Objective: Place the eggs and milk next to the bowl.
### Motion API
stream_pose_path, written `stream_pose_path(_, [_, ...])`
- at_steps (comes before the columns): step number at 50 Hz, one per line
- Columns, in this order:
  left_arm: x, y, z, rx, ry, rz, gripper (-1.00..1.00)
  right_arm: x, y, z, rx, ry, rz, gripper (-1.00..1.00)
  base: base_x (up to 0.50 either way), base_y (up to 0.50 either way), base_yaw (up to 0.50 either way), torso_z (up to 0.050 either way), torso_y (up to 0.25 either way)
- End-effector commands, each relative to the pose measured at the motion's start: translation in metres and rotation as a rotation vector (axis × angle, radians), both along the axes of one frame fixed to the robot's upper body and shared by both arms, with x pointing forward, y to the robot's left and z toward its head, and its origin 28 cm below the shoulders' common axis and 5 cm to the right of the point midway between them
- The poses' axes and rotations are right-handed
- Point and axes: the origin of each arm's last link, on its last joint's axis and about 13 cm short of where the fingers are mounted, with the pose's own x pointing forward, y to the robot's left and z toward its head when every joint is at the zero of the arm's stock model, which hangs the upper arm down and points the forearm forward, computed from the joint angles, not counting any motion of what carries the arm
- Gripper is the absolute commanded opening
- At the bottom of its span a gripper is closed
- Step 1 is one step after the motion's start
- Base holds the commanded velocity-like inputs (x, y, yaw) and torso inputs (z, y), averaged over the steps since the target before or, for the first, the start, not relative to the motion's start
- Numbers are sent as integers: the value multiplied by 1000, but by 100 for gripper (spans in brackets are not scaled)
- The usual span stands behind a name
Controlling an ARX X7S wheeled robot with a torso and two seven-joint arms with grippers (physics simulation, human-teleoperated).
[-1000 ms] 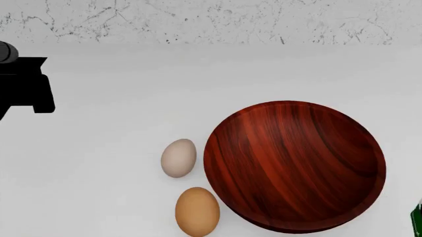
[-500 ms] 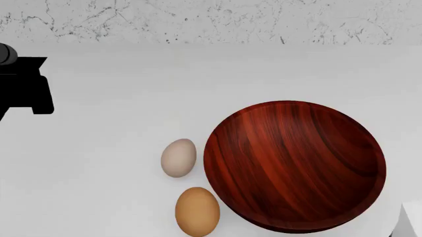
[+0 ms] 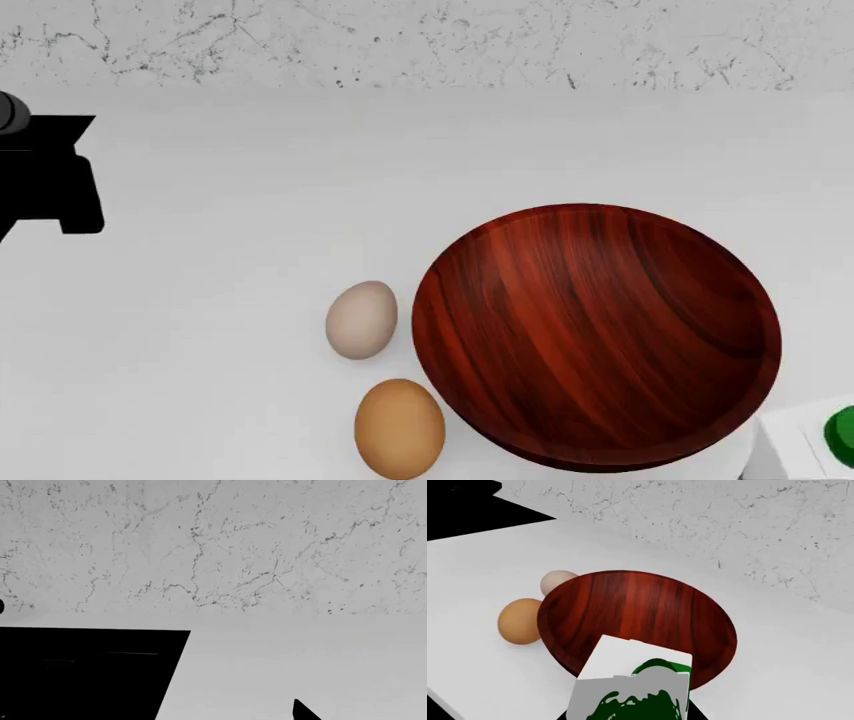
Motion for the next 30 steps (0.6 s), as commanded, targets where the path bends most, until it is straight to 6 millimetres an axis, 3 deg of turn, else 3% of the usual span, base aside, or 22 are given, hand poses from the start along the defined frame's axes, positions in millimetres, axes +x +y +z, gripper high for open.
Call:
stream_pose_path(1, [2,-5,3,-10,-11,-34,100,7,1,-3,-10,-12,30,-100,0,0,0,0,0])
stream_pose_path(30, [1,-3,1,-12,-5,-25,100,25,2,-16,2,-2,28,-100,0,0,0,0,1])
